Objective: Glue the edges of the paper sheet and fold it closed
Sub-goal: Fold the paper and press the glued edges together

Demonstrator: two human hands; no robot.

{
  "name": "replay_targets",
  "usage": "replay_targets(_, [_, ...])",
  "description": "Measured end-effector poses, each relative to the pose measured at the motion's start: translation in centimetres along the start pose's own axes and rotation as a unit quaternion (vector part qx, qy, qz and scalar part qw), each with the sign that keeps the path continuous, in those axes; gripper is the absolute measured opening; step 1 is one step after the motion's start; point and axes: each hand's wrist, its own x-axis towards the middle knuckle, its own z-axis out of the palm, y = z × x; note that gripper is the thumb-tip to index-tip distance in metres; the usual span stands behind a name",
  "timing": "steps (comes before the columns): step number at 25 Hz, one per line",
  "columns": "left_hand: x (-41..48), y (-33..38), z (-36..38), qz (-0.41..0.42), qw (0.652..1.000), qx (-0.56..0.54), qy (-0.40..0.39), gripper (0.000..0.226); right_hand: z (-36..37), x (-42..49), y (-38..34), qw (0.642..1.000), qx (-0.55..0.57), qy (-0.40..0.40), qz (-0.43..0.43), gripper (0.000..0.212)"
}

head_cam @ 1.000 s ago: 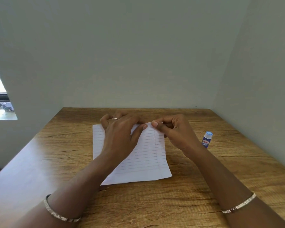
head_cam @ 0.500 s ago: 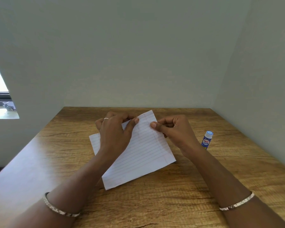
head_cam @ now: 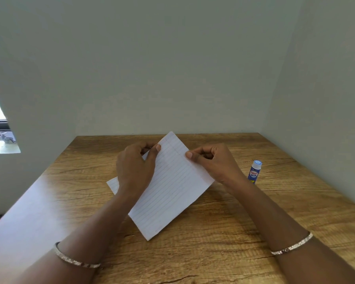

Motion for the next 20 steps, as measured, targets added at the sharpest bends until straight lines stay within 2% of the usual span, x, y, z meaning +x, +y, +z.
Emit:
replay_targets(8, [0.29, -0.13, -0.26, -0.036, 0.999, -0.015, 0.024, 0.021, -0.02, 0.2, 0.07, 0.999, -0.038, 0.019, -0.02, 0.013])
replay_targets(11, [0.27, -0.23, -0.27, -0.04, 0.998, -0.02, 0.039, 0.021, -0.41, 0.09, -0.11, 0.999, -0.022, 0.028, -0.026, 0.017])
replay_targets(16, [0.81, -0.4, -0.93, -0.114, 0.989, -0.051, 0.082, 0.021, -0.79, 0.05, -0.39, 1.0, 0.0, 0.003, -0.007, 0.015])
replay_targets(20, [0.65, -0.34, -0.98, -0.111, 0.99, -0.055, 0.069, 0.021, -0.81, 0.01, -0.3, 0.999, 0.009, 0.037, -0.009, 0.014])
